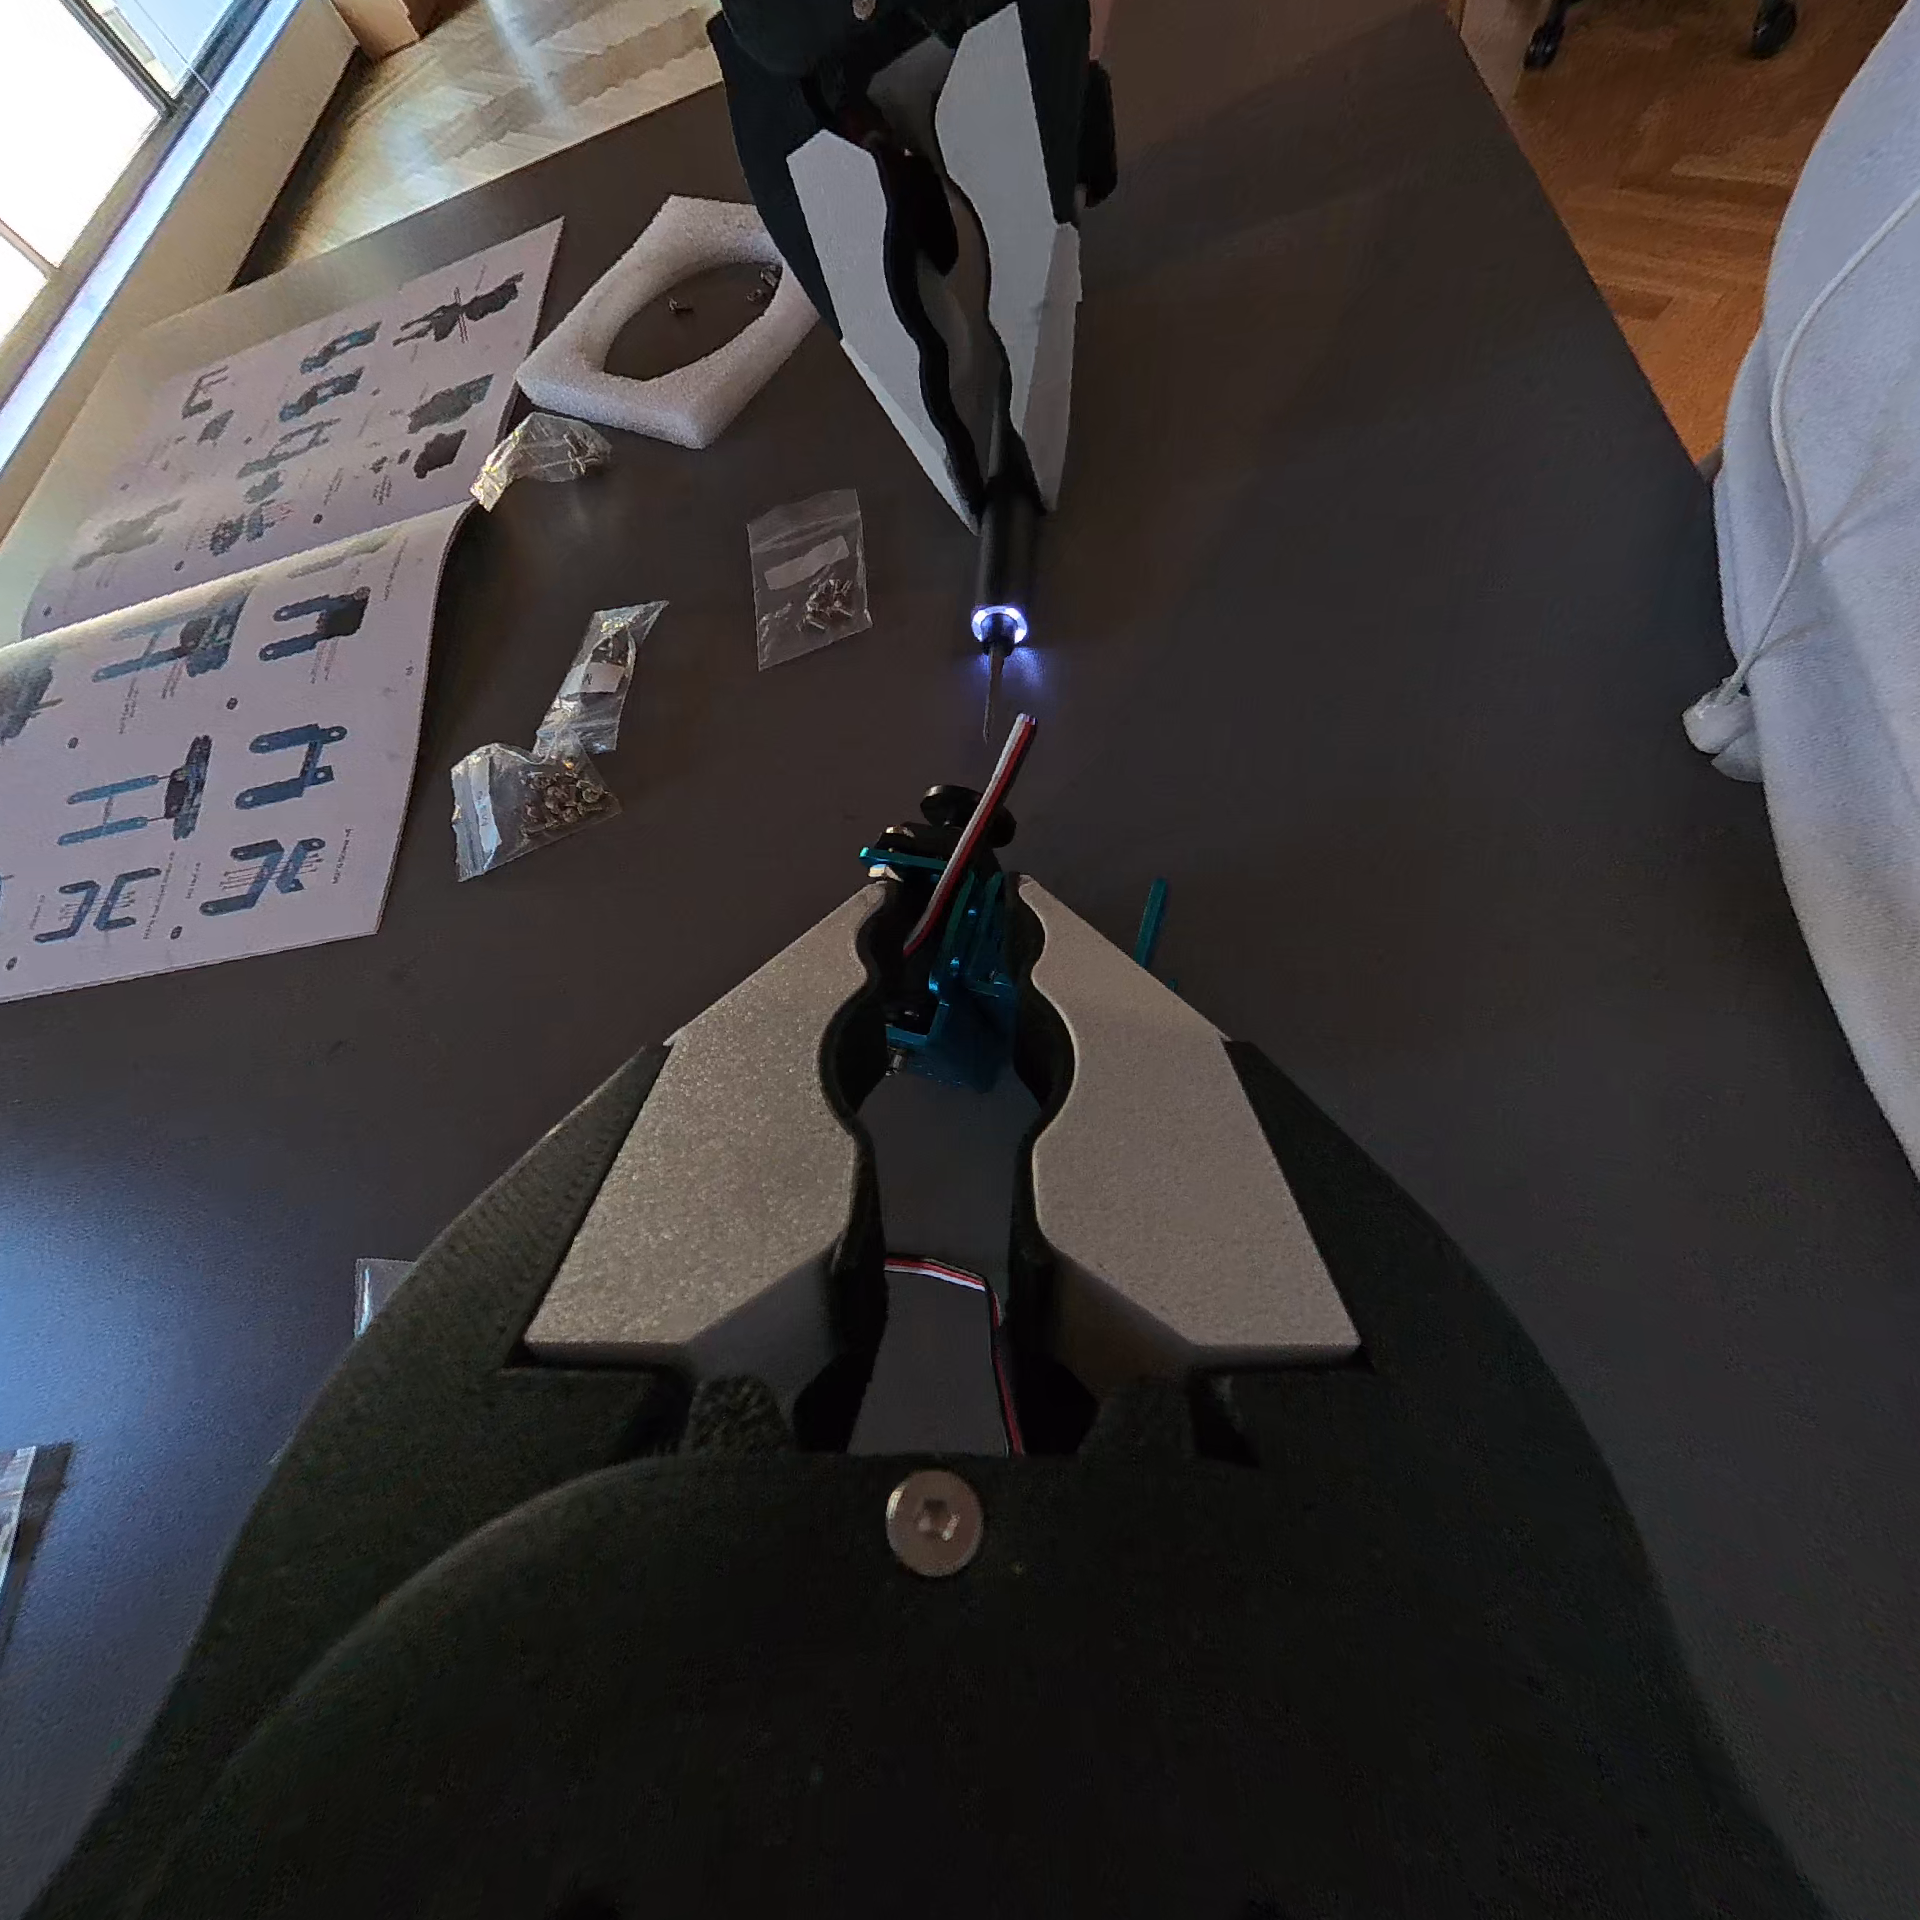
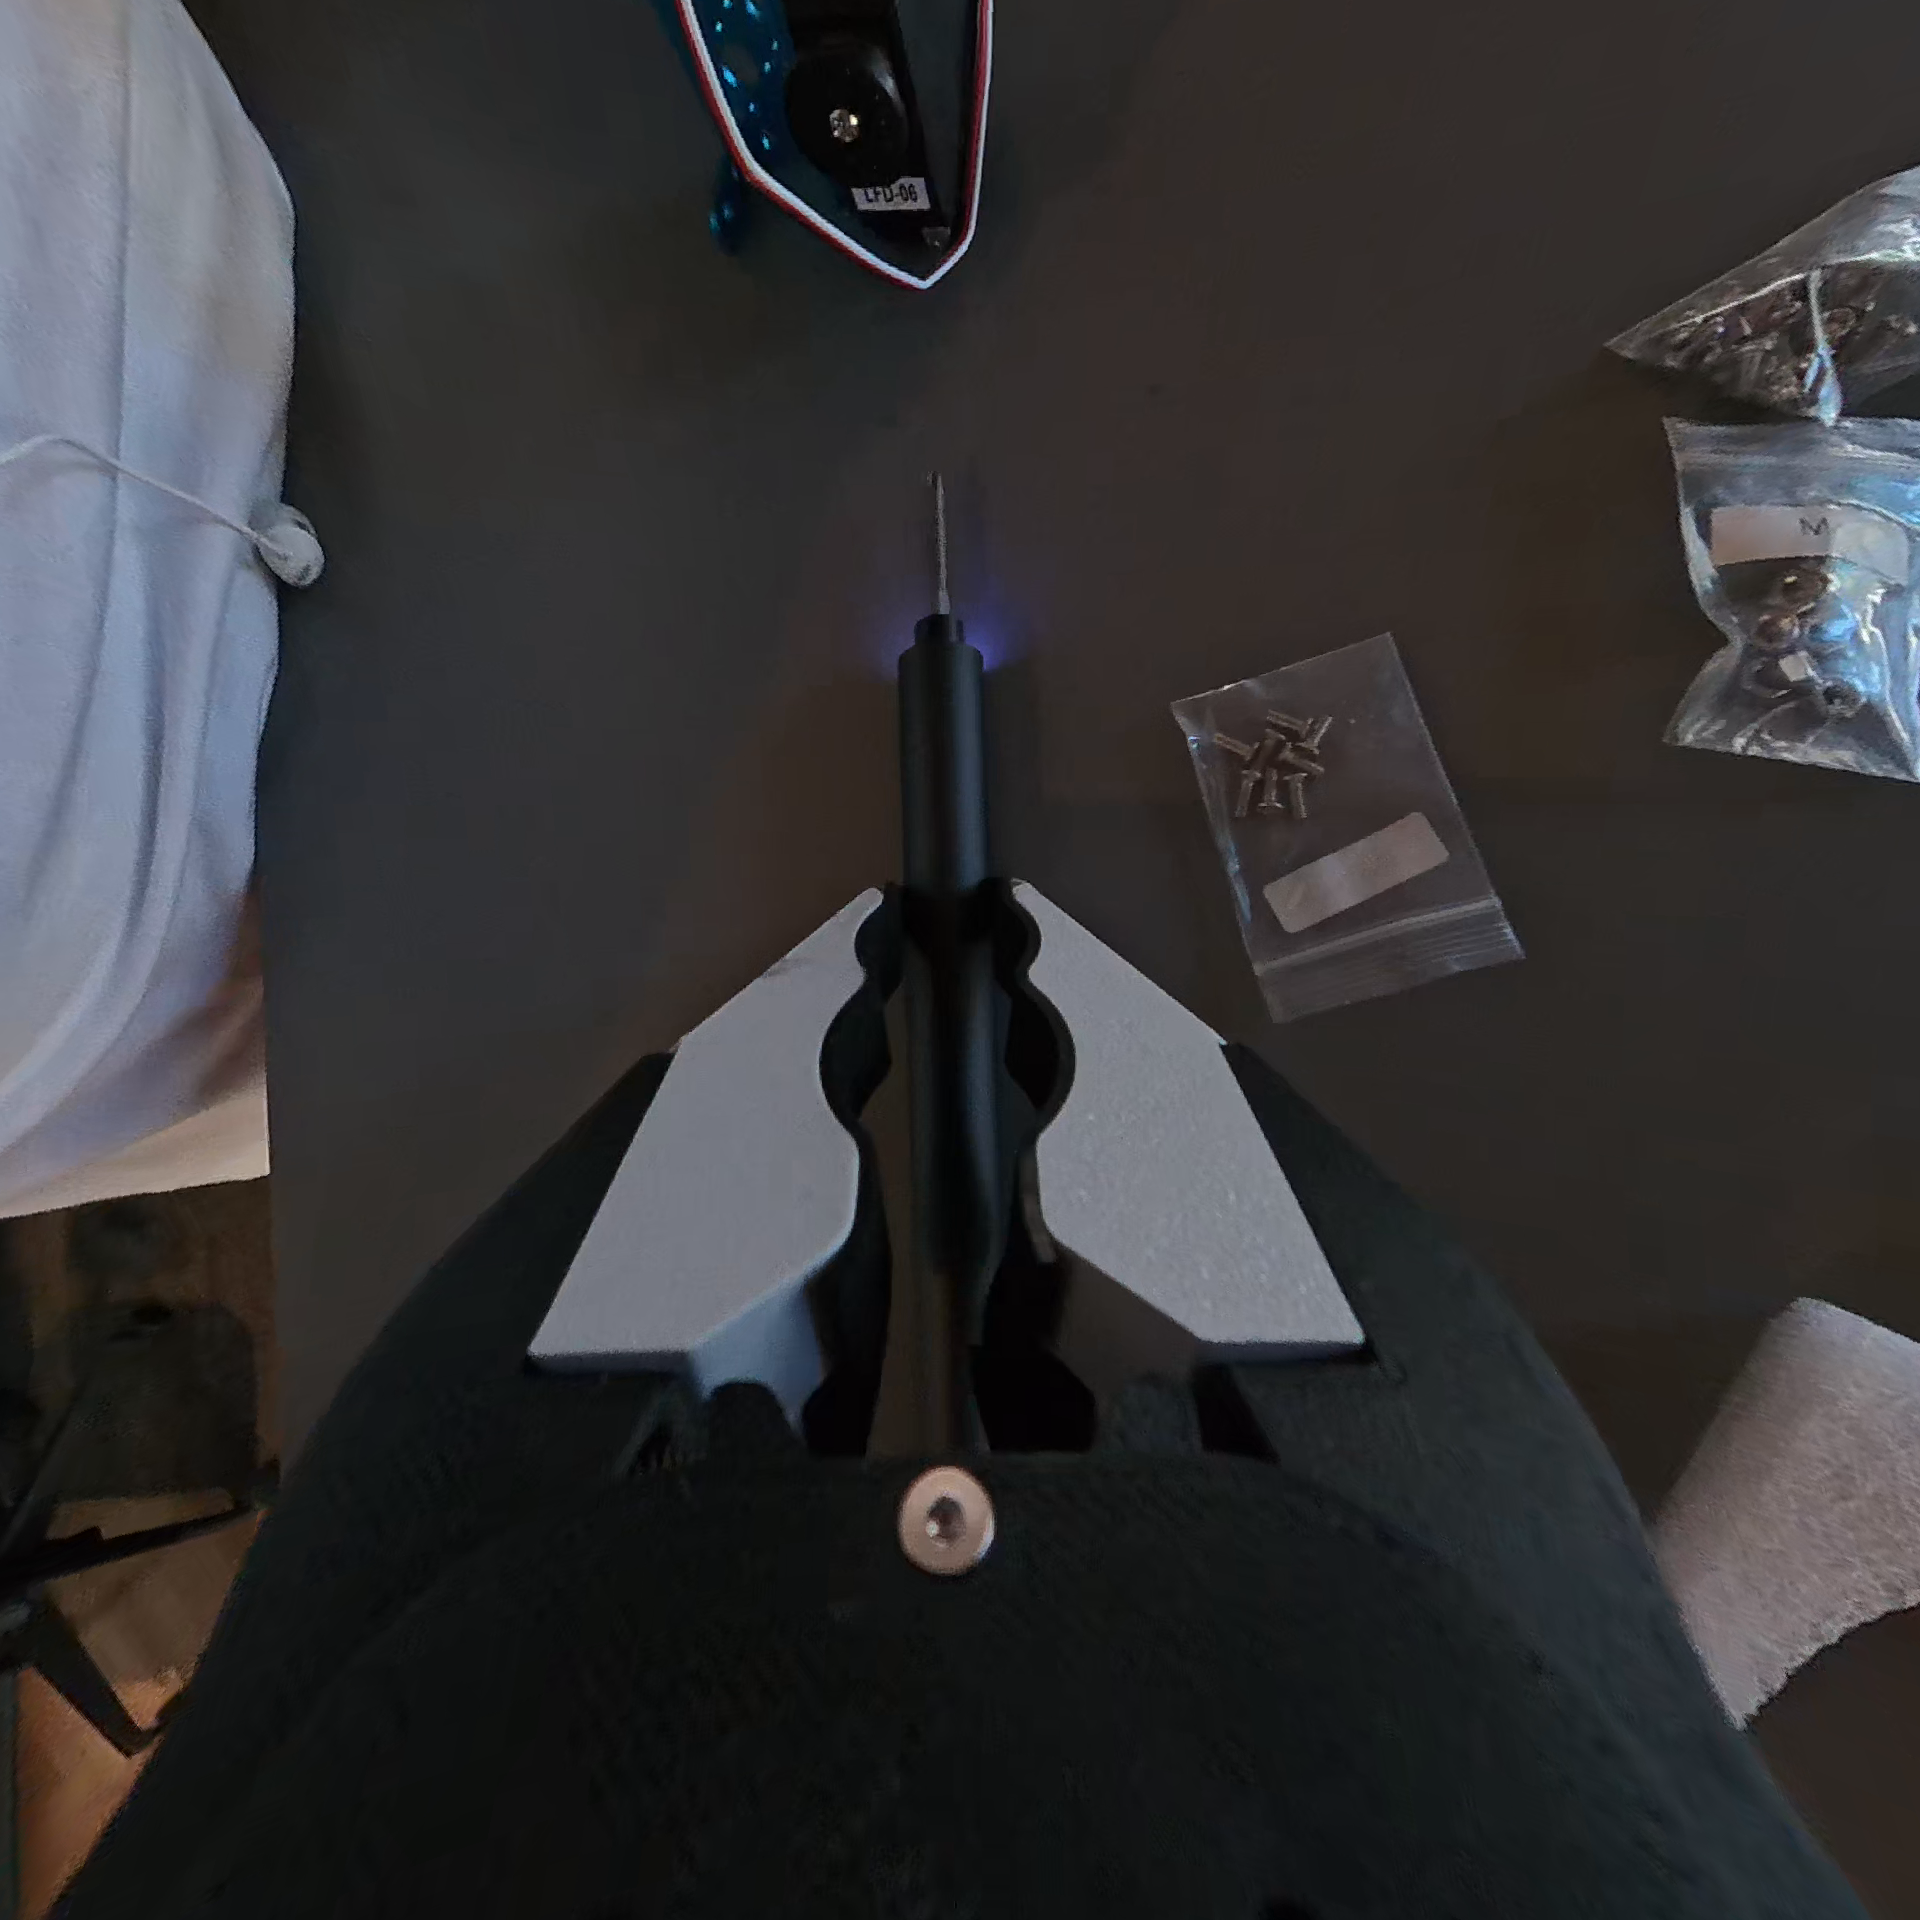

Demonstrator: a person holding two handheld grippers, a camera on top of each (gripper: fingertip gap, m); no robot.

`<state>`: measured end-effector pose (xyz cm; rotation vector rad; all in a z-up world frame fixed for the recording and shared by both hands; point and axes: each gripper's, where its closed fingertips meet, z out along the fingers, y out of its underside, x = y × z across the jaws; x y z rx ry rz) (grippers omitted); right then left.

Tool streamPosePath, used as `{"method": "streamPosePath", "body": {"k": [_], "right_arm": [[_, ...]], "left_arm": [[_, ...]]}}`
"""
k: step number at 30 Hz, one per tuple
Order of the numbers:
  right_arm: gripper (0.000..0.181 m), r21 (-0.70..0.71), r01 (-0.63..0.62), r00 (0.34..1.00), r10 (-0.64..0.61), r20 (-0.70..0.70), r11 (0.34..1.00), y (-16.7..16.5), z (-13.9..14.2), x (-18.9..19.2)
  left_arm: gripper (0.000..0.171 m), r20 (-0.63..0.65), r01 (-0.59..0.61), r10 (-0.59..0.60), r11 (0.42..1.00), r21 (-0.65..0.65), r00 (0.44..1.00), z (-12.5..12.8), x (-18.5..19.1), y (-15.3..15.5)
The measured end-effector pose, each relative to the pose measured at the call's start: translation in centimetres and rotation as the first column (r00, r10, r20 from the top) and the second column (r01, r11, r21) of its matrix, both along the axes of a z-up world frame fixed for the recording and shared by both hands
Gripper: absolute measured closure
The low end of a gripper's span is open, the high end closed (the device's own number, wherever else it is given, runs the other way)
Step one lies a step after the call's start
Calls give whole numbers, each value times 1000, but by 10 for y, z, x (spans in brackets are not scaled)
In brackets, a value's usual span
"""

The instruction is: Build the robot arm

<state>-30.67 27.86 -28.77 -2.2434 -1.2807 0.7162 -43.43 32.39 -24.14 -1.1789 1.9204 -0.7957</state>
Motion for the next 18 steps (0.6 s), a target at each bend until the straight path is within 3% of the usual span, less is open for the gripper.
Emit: {"method": "streamPosePath", "body": {"k": [5, 12, 18], "right_arm": [[164, 3, 32, 999, -31, -38, 999, 1, 1, -3], [165, -85, 120, 970, -135, -203, 989, 0, 17, -9], [164, -82, 149, 958, -165, -234, 985, -1, 14, -9]], "left_arm": [[153, 0, -1, 1, 1000, -2, 1000, 0, 0, 0], [153, 0, 0, 0, 1000, 0, 1000, 0, 0, 0], [153, -1, 1, -1, 1000, 2, 1000, 0, -1, 0]]}}
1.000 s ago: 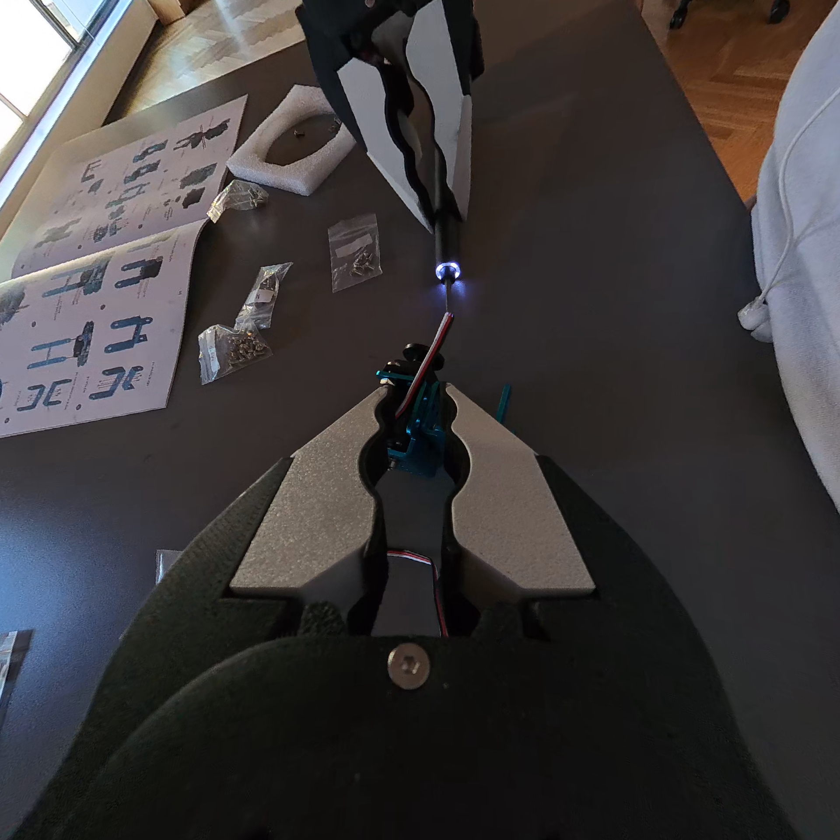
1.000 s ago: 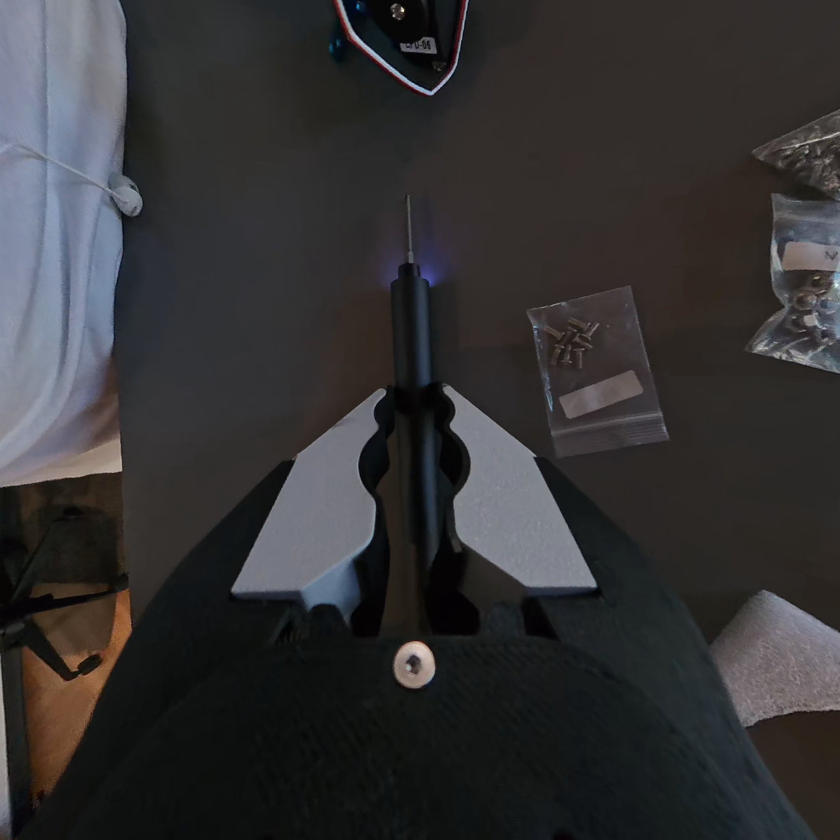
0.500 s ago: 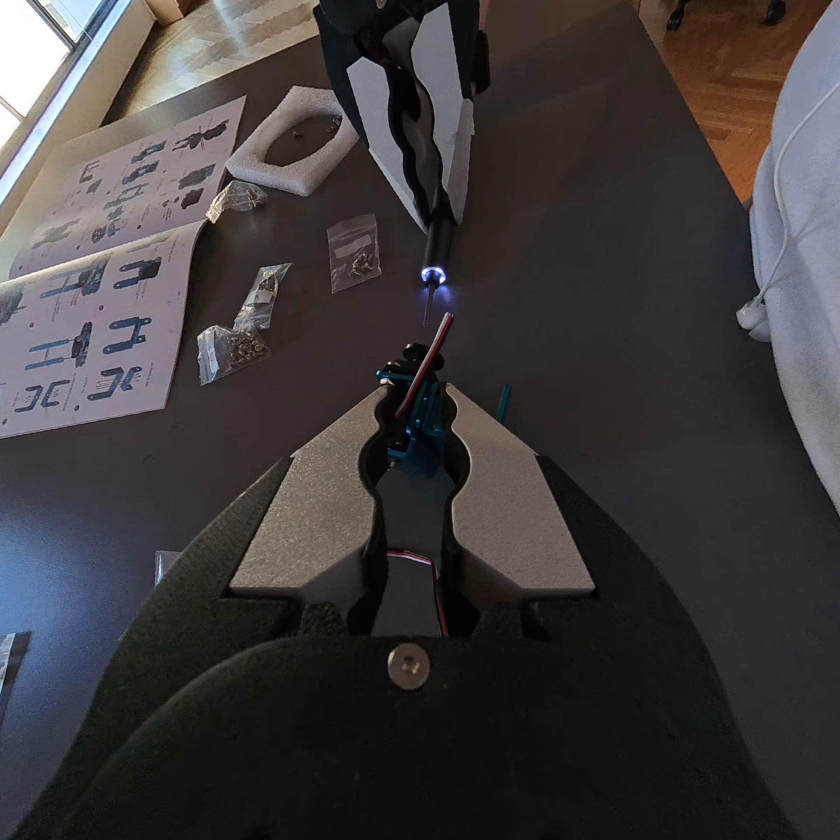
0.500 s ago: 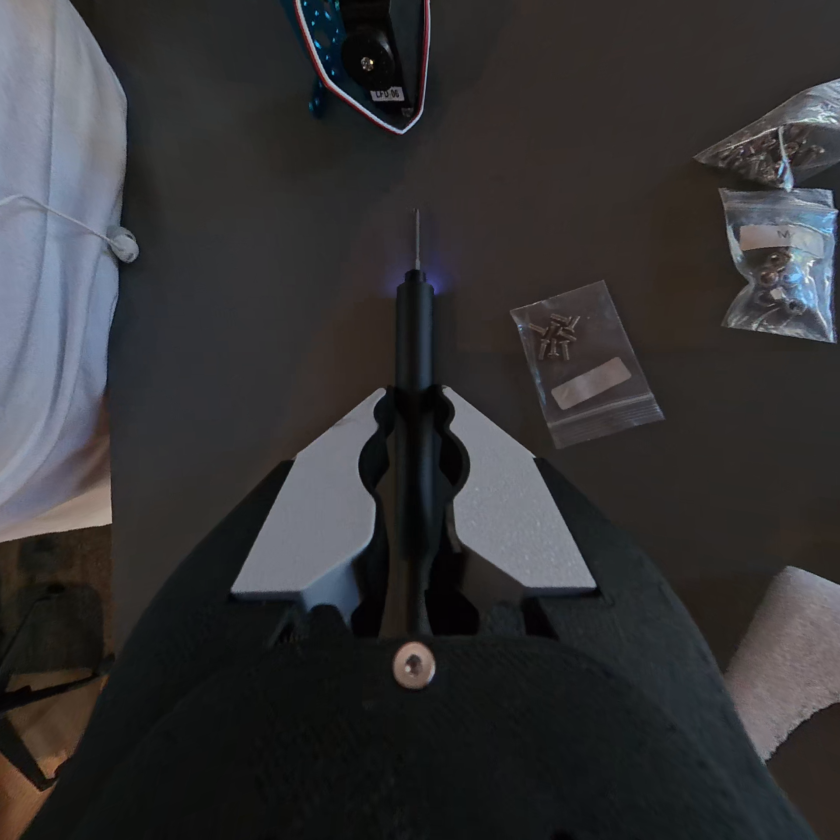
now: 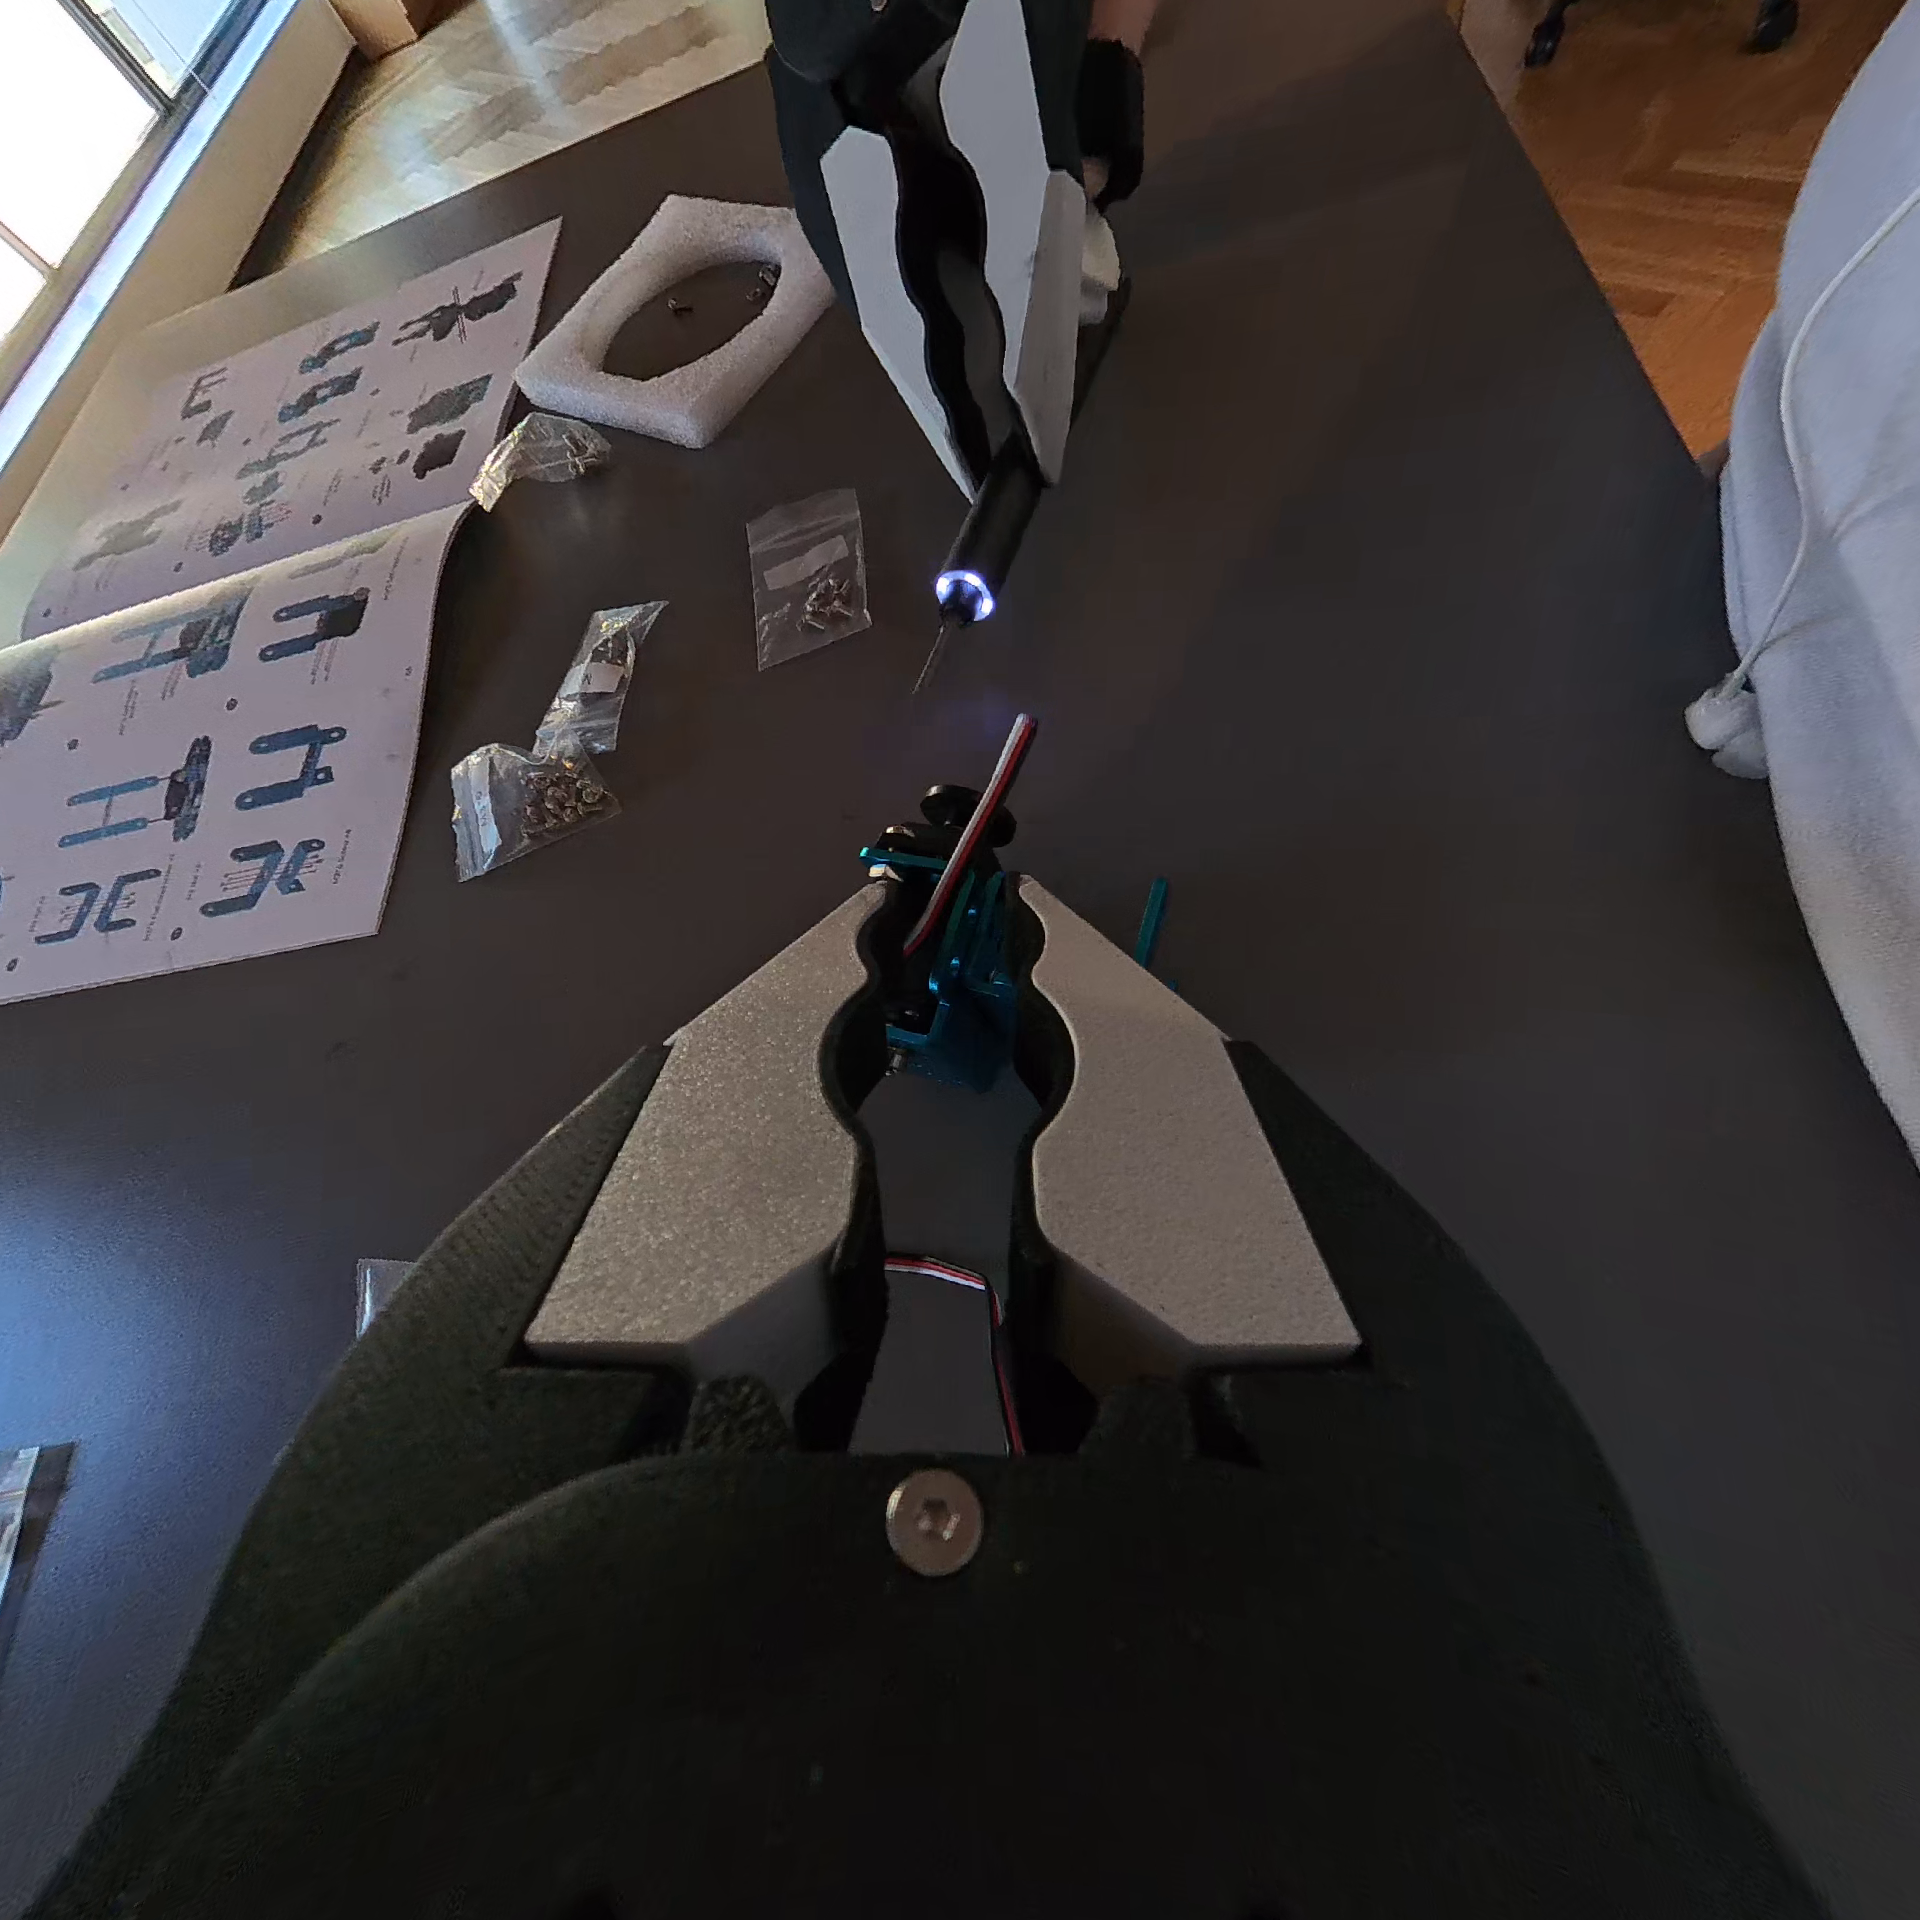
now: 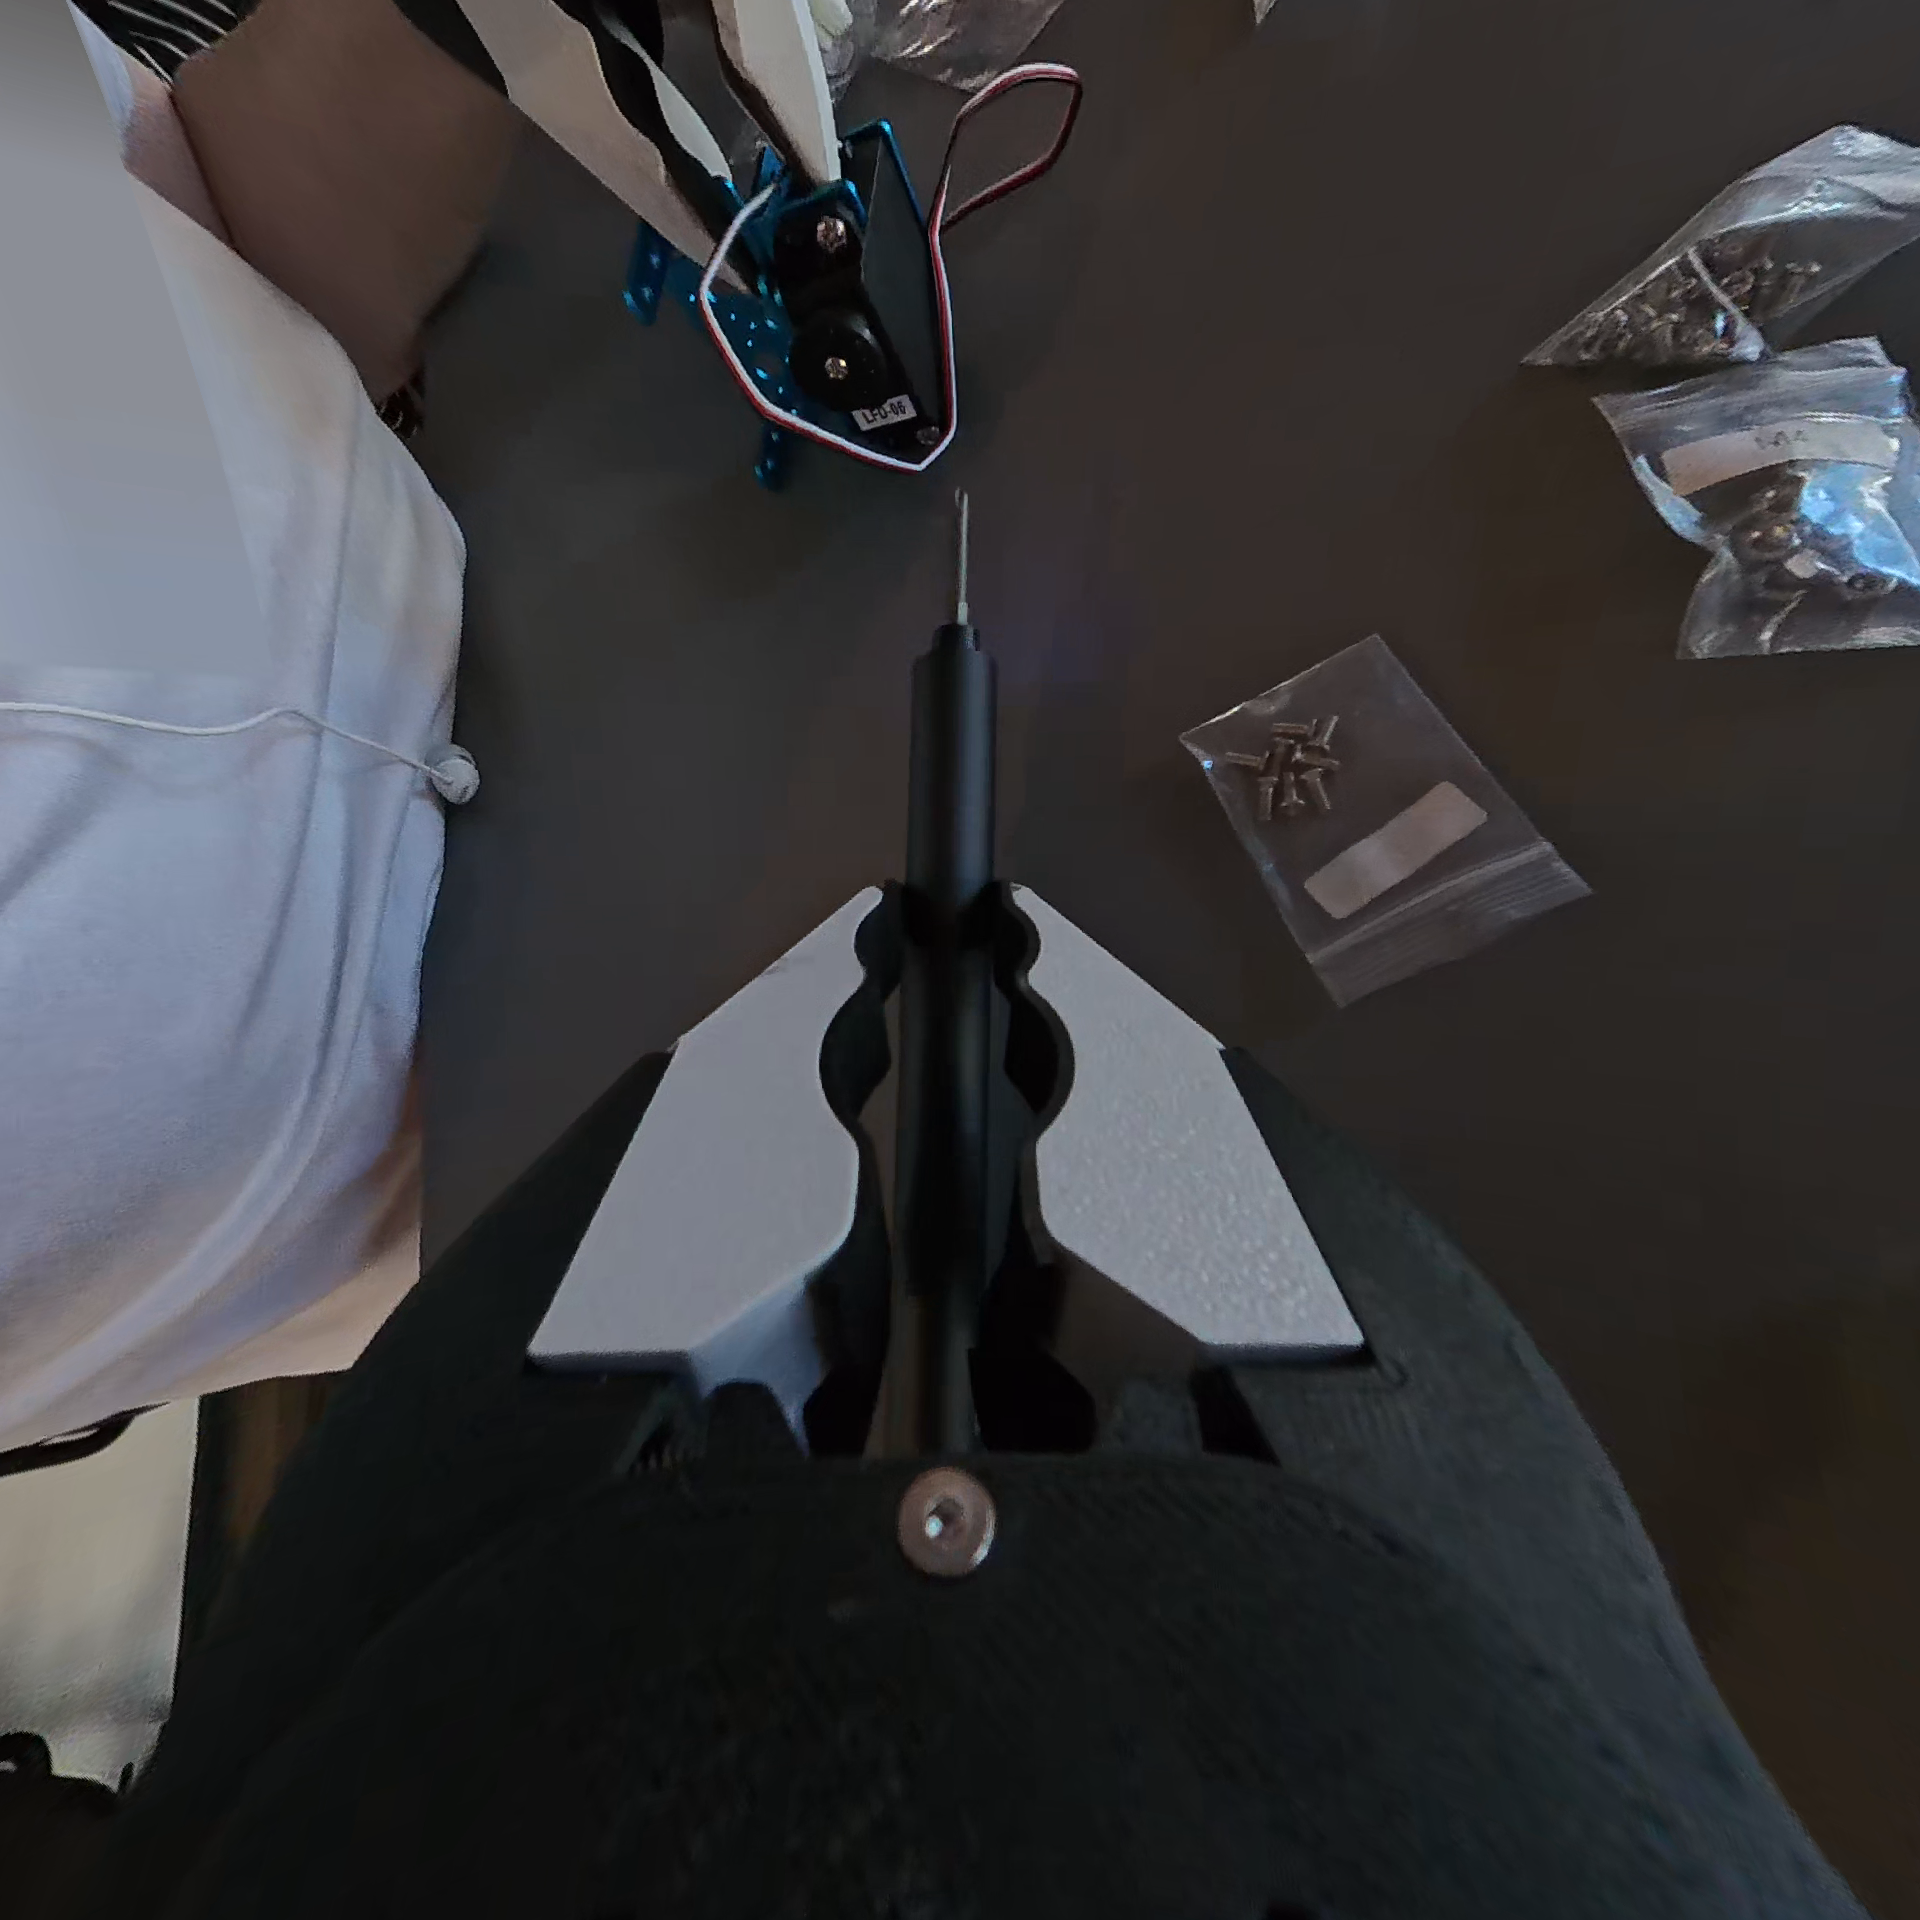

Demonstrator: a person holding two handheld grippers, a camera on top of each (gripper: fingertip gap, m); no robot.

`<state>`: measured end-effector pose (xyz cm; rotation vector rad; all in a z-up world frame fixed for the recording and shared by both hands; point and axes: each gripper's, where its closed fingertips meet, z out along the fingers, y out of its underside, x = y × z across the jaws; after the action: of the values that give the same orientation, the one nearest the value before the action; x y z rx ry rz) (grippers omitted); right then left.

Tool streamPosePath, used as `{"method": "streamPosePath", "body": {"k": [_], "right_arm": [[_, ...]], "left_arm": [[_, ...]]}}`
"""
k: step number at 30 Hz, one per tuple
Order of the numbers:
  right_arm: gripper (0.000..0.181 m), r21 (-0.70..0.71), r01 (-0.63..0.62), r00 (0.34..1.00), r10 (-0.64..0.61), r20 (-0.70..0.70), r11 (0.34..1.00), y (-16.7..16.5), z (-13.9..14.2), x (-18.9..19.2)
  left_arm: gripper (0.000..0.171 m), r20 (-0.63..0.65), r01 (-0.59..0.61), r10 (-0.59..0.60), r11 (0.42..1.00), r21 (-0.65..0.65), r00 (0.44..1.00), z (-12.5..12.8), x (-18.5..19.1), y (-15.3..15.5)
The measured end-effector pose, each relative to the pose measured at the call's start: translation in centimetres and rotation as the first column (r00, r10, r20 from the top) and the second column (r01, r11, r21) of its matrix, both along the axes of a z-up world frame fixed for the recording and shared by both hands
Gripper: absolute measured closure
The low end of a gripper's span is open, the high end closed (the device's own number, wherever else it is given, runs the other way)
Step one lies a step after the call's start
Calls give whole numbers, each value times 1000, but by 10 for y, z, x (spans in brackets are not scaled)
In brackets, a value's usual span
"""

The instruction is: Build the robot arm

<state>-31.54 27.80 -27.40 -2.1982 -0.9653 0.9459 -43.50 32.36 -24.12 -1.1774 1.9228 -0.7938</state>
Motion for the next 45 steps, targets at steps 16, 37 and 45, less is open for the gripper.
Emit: {"method": "streamPosePath", "body": {"k": [16, 37, 45], "right_arm": [[163, 27, -87, 980, 80, 181, 996, -1, -12, 10], [165, 107, -95, 961, 64, 270, 990, 4, -9, 12], [164, 101, -84, 966, 56, 251, 991, 5, -10, 13]], "left_arm": [[153, 2, -2, 2, 1000, -2, 1000, 0, -1, 0], [154, 1, 0, 0, 1000, 1, 1000, 0, -1, -1], [154, 2, 0, 0, 1000, 1, 1000, 0, -1, -1]]}}
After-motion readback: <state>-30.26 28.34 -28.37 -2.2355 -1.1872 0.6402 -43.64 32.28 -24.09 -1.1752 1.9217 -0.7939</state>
